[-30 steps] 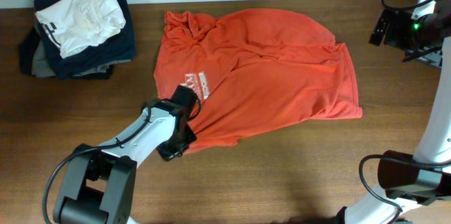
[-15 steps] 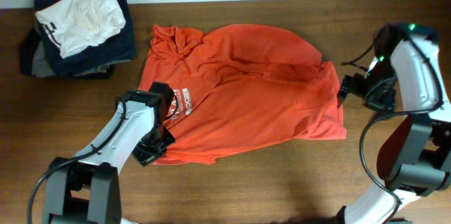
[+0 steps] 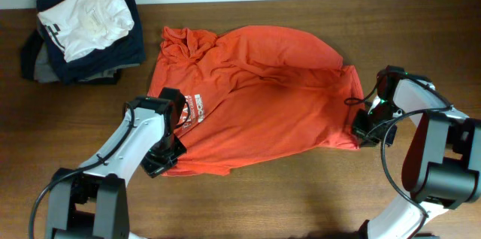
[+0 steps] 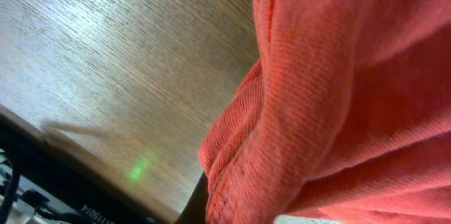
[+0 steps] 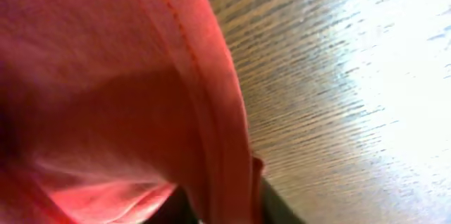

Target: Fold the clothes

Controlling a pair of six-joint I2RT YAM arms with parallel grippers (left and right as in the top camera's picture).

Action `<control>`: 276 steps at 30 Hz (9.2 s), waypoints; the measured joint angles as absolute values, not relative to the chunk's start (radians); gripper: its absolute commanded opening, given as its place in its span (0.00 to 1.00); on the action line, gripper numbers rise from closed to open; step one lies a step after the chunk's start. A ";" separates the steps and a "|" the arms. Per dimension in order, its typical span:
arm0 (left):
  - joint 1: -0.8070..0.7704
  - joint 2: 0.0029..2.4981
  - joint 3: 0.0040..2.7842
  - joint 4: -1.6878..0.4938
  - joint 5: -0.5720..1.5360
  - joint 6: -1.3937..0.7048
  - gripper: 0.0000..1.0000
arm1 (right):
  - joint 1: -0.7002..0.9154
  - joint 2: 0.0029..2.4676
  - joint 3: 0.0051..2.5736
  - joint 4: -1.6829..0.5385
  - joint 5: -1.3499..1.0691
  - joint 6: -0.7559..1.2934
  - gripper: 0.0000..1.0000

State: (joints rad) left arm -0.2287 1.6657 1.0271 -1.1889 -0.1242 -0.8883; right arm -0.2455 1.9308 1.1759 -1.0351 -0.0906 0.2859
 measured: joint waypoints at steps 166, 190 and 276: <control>0.005 2.313 2.573 -1.295 0.097 -0.486 0.01 | 0.040 2.444 2.104 -1.032 -0.036 0.084 0.04; -0.014 2.247 2.352 -1.684 0.132 -0.432 0.00 | -0.179 2.411 2.561 -1.693 -0.105 0.236 0.04; -0.036 2.434 2.548 -1.614 -0.059 -0.332 0.99 | 0.244 2.316 2.292 -1.596 -0.141 0.234 0.76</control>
